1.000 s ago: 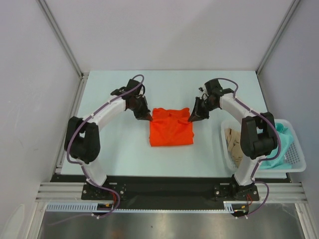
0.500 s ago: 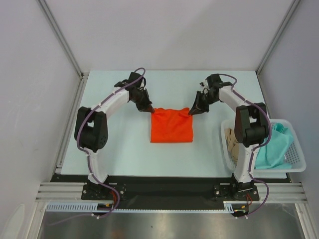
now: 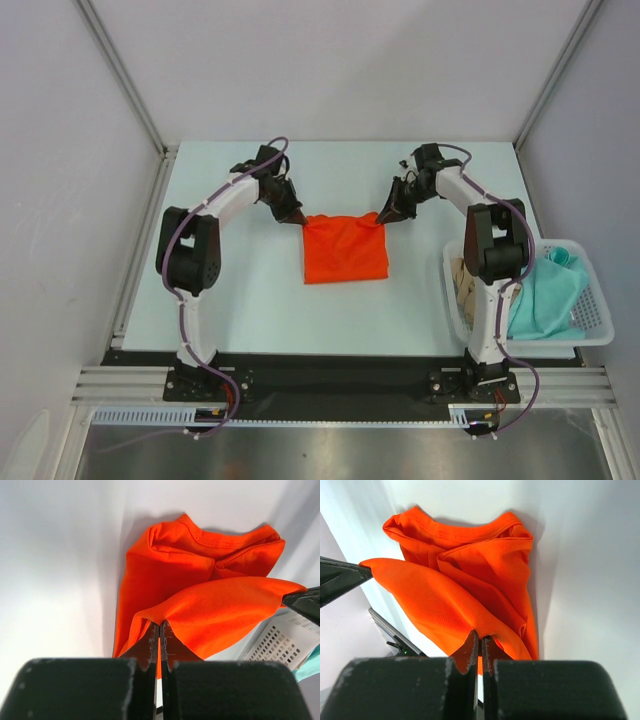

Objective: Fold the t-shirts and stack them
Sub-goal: Fold the tshirt

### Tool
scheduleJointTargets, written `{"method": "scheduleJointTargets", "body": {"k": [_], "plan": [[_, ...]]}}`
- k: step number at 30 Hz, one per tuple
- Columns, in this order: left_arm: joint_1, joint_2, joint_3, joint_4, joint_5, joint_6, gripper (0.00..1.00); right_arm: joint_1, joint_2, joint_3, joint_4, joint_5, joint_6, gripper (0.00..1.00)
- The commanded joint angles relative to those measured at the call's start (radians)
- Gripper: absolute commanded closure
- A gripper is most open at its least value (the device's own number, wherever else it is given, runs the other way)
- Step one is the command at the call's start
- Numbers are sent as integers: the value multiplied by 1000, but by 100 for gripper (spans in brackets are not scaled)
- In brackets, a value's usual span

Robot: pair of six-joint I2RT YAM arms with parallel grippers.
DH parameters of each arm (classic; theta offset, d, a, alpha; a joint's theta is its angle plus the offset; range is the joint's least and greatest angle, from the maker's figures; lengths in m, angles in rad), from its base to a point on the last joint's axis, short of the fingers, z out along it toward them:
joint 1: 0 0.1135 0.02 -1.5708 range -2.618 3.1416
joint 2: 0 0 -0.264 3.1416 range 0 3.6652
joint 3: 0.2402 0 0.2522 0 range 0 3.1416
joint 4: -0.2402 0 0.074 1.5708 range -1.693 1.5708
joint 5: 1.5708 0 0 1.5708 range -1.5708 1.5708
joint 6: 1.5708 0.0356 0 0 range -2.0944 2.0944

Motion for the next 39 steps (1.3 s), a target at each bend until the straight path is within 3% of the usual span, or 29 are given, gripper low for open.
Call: {"method": "scheduleJointTargets", "body": {"k": [1, 11, 26, 29, 33, 36, 39], "plan": [[19, 8, 53, 46, 23, 0, 100, -11, 20, 55, 13, -27, 11, 100], [33, -74, 22, 123, 56, -49, 100, -14, -53, 20, 51, -53, 60, 100], [68, 88, 191, 95, 80, -49, 100, -17, 97, 193, 39, -60, 99, 100], [77, 157, 258, 81, 92, -45, 100, -20, 134, 239, 33, -56, 103, 89], [87, 255, 396, 52, 88, -6, 76, -37, 180, 279, 40, -35, 113, 81], [88, 284, 525, -3, -12, 55, 67, -58, 184, 313, 43, 17, 103, 72], [88, 211, 498, 60, -72, 109, 62, -78, 188, 351, 1, 89, 68, 64]]}}
